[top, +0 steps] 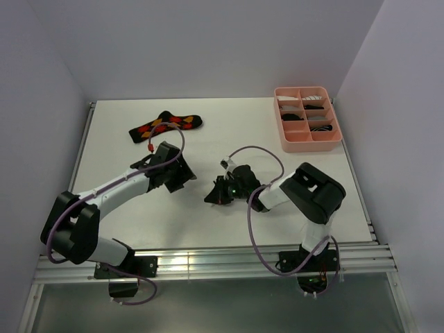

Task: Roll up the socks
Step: Roll the sock at the center of the board.

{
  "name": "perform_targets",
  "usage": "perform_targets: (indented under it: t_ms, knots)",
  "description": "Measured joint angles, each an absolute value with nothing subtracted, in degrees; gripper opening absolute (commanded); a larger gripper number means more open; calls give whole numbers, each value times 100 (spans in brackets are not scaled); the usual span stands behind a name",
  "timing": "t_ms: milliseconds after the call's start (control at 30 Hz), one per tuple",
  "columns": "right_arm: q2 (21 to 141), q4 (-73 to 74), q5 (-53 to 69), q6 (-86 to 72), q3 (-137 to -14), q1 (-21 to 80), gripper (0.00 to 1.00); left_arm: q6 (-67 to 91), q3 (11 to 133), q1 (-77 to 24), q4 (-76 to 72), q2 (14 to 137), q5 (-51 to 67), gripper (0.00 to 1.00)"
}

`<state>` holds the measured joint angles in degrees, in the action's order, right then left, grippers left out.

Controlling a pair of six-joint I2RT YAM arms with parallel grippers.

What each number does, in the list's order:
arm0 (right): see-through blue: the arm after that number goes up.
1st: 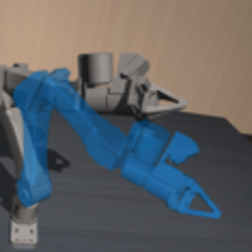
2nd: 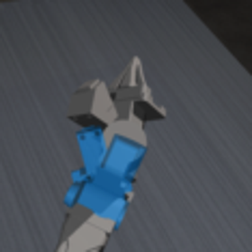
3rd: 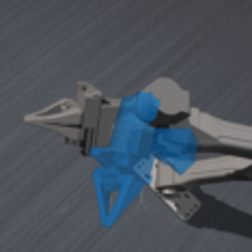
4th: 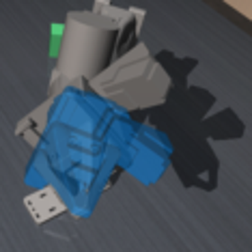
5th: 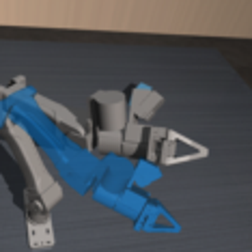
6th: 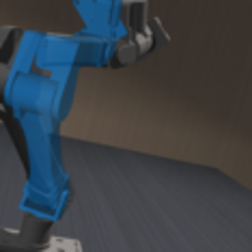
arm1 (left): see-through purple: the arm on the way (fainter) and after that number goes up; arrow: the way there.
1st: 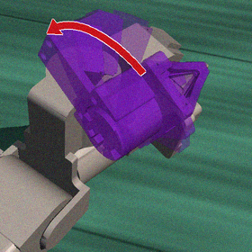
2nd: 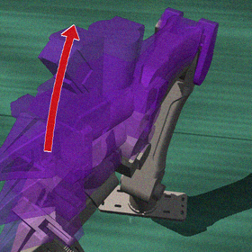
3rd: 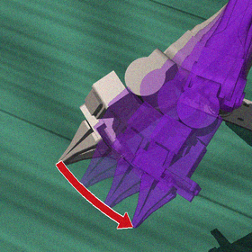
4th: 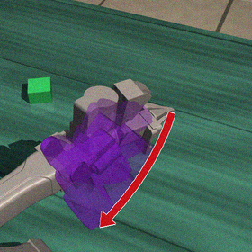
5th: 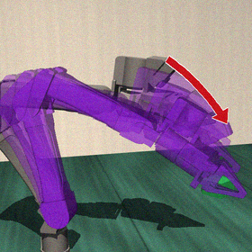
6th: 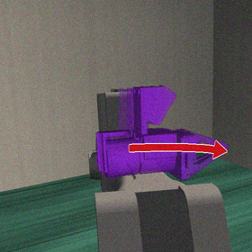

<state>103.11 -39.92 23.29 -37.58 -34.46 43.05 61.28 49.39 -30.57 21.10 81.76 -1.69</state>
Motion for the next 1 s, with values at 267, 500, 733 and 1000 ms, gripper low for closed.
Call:
perform_targets:
  t_ms: [267, 500, 733, 1000]
  knots:
    - [11218, -5977, 3345, -5500, -2965, 3684, 0, 6294, 4440, -3057, 1710, 8149, 198, 62]
    - [11592, -6814, 3507, -6292, -2781, 3544, 0, 6331, 4425, -3059, 1474, 8377, 484, 57]
    - [11701, -6987, 3540, -6578, -2781, 3520, 0, 6320, 4438, -3151, 1391, 8884, 639, 52]
    - [11723, -6991, 3546, -6657, -2797, 3509, 0, 6265, 4595, -3203, 1249, 9170, 729, 49]
